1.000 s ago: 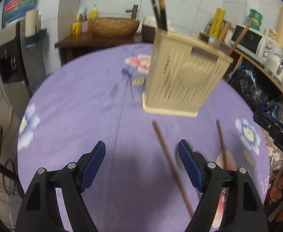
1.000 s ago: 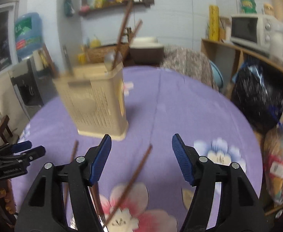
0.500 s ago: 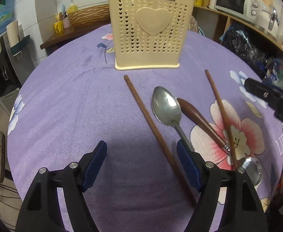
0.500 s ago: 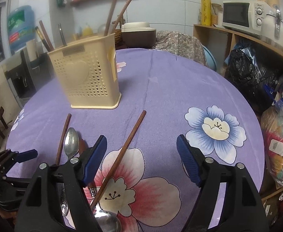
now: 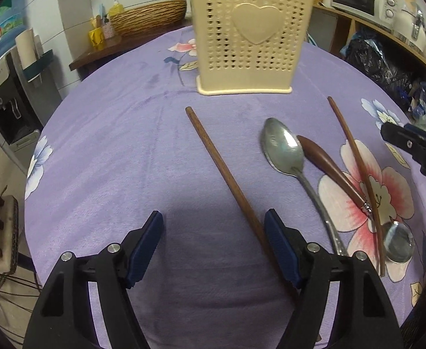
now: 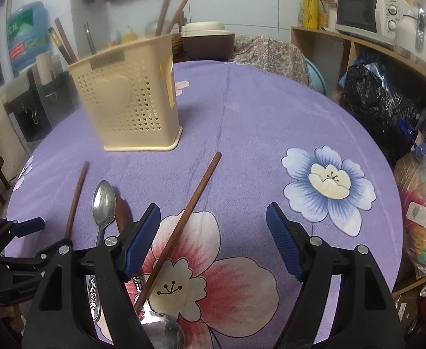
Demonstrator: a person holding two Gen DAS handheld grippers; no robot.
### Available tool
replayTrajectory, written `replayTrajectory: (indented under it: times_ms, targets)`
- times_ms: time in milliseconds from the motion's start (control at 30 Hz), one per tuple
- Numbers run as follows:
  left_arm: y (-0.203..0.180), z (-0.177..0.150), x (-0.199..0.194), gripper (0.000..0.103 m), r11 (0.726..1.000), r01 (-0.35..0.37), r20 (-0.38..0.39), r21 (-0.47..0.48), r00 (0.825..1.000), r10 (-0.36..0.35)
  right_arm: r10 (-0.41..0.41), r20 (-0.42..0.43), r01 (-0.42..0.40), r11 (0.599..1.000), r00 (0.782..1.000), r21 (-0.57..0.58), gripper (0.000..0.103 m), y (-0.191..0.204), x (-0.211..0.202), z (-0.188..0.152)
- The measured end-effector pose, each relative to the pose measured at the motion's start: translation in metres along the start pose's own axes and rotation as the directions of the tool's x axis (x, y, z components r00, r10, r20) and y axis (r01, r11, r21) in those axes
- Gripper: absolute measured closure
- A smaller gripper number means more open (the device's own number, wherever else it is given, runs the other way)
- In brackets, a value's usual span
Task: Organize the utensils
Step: 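Move both tools back over the remaining spoons and chopstick, then close the left tool on the brown chopstick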
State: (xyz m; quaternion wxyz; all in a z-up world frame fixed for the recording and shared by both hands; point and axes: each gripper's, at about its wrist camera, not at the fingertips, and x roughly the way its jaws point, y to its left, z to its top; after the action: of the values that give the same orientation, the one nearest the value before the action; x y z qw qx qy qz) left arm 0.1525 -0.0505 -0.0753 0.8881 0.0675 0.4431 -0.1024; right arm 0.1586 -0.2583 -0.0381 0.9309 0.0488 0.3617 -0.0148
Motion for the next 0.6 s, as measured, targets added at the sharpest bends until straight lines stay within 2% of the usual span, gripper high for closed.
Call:
replayTrajectory:
  times_ms: [200, 333, 367, 600]
  targets:
    - [0.002, 0.003, 0.004, 0.023, 1.000, -0.011, -0.001, -0.018, 1.000, 0.011, 0.022, -0.040, -0.023, 1.000, 0.999, -0.002, 0.027, 0.005, 0.007, 0.000]
    - [0.009, 0.008, -0.003, 0.022, 0.998, 0.010, 0.040, -0.059, 0.999, -0.007, 0.040, -0.074, -0.040, 0.999, 0.996, -0.002, 0.022, 0.005, 0.014, 0.002]
    - [0.012, 0.011, -0.004, 0.019, 0.997, 0.018, 0.049, -0.075, 0.999, -0.014, 0.041, -0.081, -0.041, 0.999, 0.996, 0.000, 0.022, 0.005, 0.017, 0.003]
    - [0.025, 0.028, -0.003, 0.020, 0.994, 0.031, 0.052, -0.103, 0.998, -0.025, 0.049, -0.106, -0.049, 0.999, 0.993, 0.005, 0.022, 0.001, 0.029, 0.014]
